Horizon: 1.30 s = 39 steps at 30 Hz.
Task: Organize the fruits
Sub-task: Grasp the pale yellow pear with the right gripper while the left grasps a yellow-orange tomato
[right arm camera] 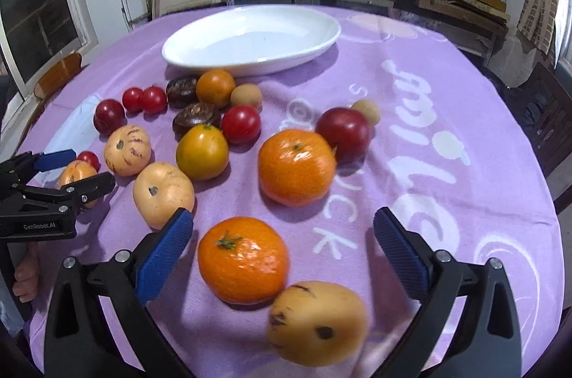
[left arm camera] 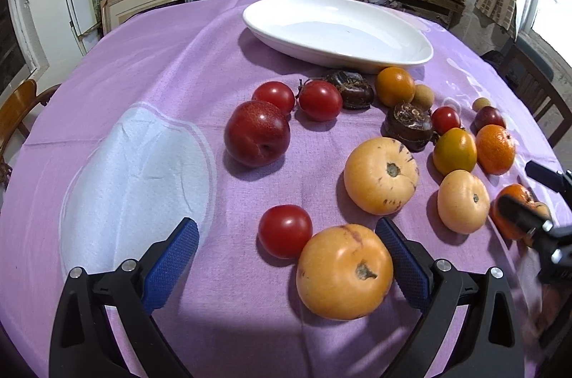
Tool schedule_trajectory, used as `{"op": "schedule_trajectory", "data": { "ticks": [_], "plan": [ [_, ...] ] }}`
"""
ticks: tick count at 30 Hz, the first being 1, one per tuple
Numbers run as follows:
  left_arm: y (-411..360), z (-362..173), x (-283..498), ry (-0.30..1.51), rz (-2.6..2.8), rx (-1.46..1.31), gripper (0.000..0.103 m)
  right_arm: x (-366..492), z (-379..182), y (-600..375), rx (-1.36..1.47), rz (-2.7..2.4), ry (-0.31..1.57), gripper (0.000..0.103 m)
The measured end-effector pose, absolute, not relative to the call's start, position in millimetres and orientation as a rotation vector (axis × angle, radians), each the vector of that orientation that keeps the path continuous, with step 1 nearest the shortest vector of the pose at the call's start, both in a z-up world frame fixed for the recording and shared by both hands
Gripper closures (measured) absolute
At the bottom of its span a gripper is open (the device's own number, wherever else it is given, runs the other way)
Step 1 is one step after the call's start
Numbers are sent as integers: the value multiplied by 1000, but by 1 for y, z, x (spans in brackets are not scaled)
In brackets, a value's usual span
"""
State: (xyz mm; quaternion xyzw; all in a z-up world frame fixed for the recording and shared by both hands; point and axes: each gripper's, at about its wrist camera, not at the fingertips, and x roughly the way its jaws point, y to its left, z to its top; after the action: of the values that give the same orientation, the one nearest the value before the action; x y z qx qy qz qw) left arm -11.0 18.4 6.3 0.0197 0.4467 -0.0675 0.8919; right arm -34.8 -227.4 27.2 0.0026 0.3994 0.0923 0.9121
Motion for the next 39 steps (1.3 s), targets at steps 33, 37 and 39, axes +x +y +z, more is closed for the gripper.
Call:
{"op": "schedule_trajectory", "data": {
  "ticks": [33,37,39],
  "plan": [
    [-6,11,-37,903,-413,68,59,-80,40,-285,125,334,699,4],
    [-5,9,-42,880,-419,75,59,-84,37,-268,45,388,732,39],
    [-6,9,-42,874,-420,82,59,-82,32,-258,8,404,777,48]
  ]
}}
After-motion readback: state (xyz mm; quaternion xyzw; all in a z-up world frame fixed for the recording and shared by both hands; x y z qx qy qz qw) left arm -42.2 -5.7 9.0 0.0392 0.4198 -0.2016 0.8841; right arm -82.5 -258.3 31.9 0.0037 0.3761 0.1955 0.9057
